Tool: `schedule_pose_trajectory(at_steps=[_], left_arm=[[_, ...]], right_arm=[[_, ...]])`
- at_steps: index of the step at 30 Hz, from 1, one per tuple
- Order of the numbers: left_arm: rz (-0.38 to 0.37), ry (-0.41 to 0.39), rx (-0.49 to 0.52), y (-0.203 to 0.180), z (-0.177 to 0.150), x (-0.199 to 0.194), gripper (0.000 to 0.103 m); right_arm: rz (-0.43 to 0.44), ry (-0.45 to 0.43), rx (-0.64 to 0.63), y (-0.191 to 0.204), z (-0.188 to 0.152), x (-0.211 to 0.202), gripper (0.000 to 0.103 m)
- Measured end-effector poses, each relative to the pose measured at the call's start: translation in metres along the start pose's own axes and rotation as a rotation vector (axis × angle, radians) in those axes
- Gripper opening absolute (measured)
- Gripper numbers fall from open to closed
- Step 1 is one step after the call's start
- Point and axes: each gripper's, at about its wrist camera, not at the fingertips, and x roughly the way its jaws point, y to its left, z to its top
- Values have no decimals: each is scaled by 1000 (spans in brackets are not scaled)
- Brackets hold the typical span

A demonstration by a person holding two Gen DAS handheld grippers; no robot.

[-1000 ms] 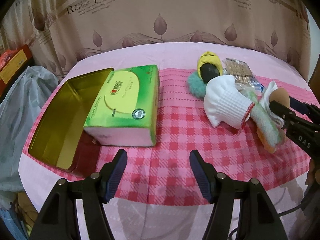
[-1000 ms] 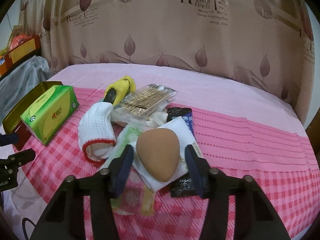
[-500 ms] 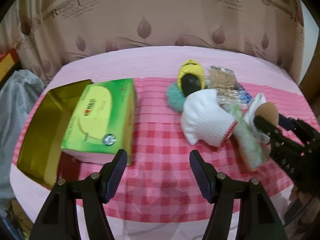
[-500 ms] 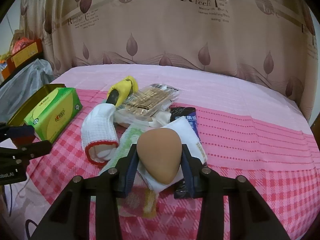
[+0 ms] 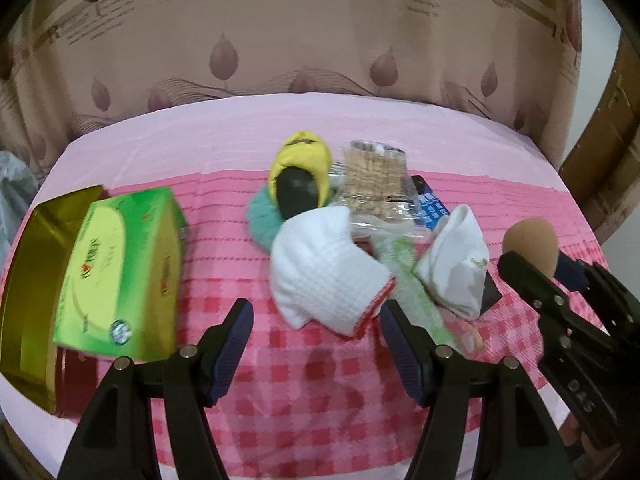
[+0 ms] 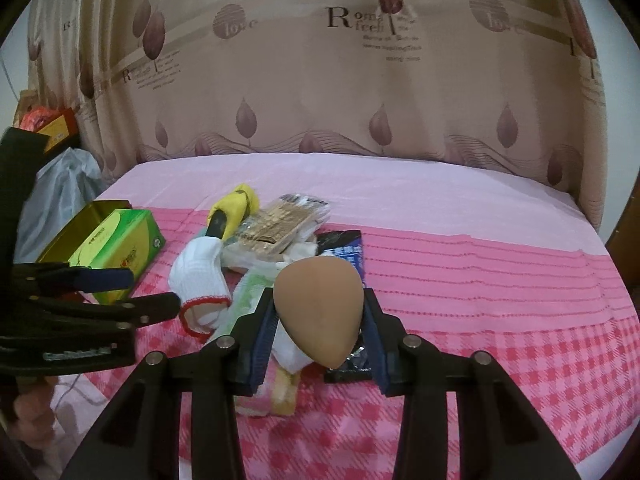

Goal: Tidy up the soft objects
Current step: 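Grasp the white knit glove with red cuff with the left tool, then lift the white glove with the left tool and carry it over the gold tin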

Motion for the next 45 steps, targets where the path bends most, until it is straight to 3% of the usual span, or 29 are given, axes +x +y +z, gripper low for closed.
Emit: schedule_pose_trajectory(at_steps=[10, 16, 17, 18, 20, 22, 25, 45], left_arm=[[27, 45, 51, -19, 3, 38, 68], [57, 56, 42, -8, 7, 54, 66], [49, 59, 33, -5, 7, 56, 62], [31, 63, 24, -3, 7, 57, 50], [8, 57, 14, 0, 7, 57, 42], [3, 60, 22, 2, 8, 59, 24], [5, 46, 39, 0, 5, 54, 19], [55, -28, 47, 8, -1, 4, 18]], right_arm=[[5, -7, 45, -15, -6, -11, 37], [20, 5, 42, -12, -6, -8, 37], [21, 4, 42, -12, -6, -8, 37], [22, 6, 43, -12, -6, -8, 37], [21, 5, 42, -12, -6, -8, 37], [24, 7, 43, -12, -6, -8, 37], [19, 4, 40, -11, -6, -8, 37], [25, 10, 19, -3, -7, -9, 37]])
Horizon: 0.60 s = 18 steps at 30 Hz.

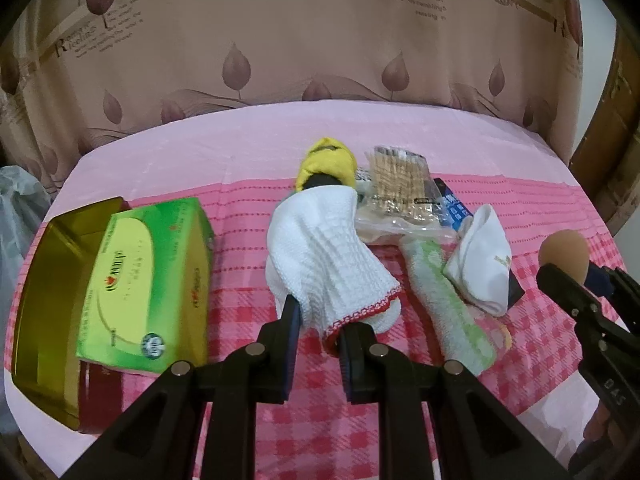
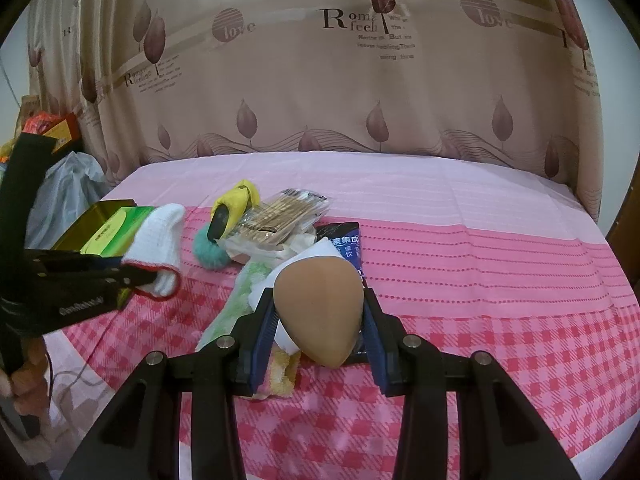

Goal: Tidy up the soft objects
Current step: 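Lift the white glove with the left tool and carry it over the gold tin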

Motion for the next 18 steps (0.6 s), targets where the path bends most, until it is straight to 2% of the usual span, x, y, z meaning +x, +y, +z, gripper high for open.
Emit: schedule_pose_trajectory(at_steps=[11, 18], left_arm=[[49, -37, -11, 29, -1, -30, 18], [119, -68, -33, 63, 2, -49, 18]], right_arm=[[-1, 8, -3, 2, -1, 0, 37], [-5, 4, -12, 5, -1, -1, 37]])
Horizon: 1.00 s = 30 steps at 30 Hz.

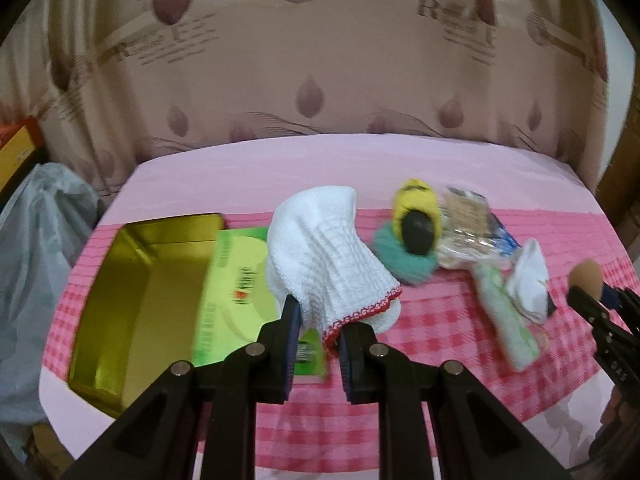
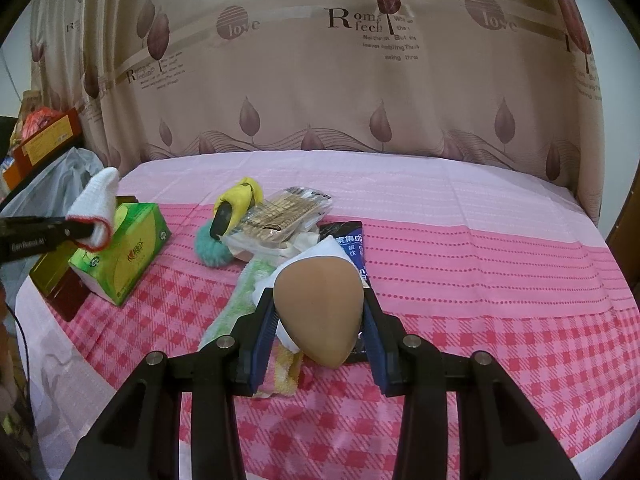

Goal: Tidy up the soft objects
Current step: 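Lift the white glove with the left tool and carry it over the gold tin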

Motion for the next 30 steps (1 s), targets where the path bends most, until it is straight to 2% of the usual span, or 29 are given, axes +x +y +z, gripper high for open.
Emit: schedule_pose_trajectory(at_steps=[11, 20, 30], left_arm=[[122, -2, -84, 72, 7, 1, 18], [213, 36, -131, 133, 10, 17, 18], [251, 103, -199, 184, 10, 43, 18]], right_arm=[[-10, -5, -11, 2, 1, 0, 37], [-16, -4, -18, 4, 2, 2, 37], [-14, 3, -34, 16, -4, 0, 37]])
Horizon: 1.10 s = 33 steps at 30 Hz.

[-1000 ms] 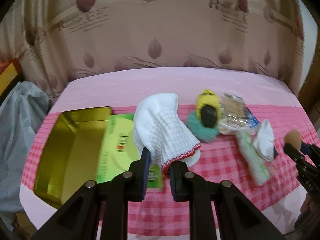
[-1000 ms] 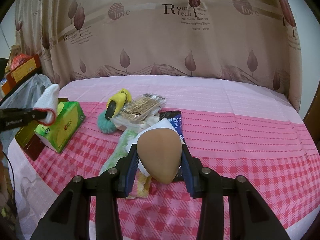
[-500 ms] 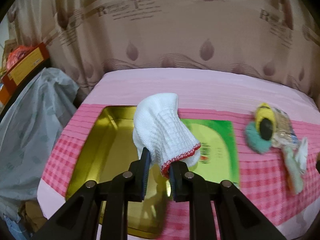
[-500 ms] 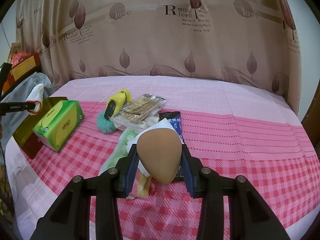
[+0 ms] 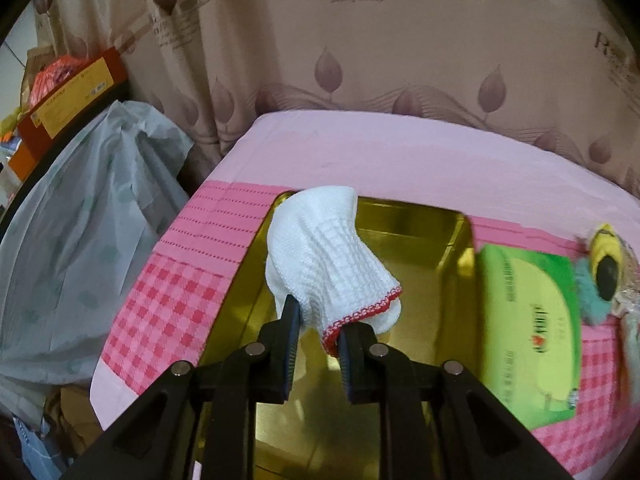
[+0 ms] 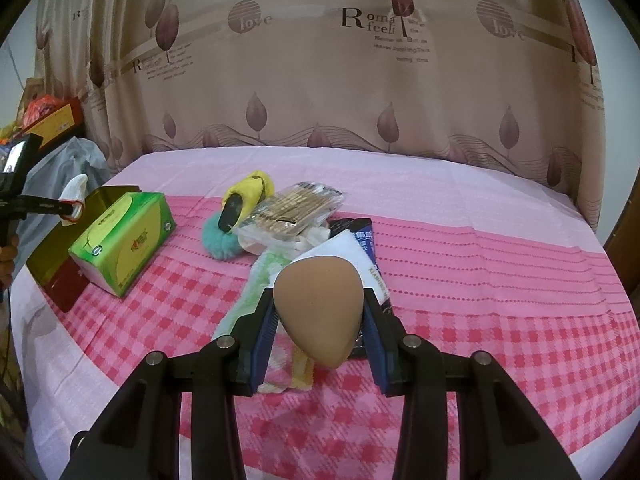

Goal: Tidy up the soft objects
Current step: 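Lift the white glove with the left tool and carry it over the gold tin, then lower the glove into the gold tin and open the left tool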

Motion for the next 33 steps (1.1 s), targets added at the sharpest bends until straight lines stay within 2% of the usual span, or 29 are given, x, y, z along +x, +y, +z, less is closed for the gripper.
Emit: schedule_pose_trajectory(at_steps=[10, 19, 23, 25, 28, 33], left_arm=[[43, 75, -29, 24, 8, 44, 18], [51, 111, -31, 27, 2, 61, 21], [56, 121, -41, 30, 2, 65, 29], [68, 121, -41, 31, 2, 65, 42], [99, 131, -36, 30, 2, 66, 47], [96, 121, -44, 30, 0, 60, 49]], right_arm=[[0, -4, -11, 9, -4, -4, 37], [5, 4, -28, 19, -6, -2, 37], [7, 10, -34, 23, -7, -1, 37], [7, 12, -38, 26, -7, 0, 37], [10, 13, -45, 30, -7, 0, 37], [20, 12, -66, 39, -5, 0, 37]])
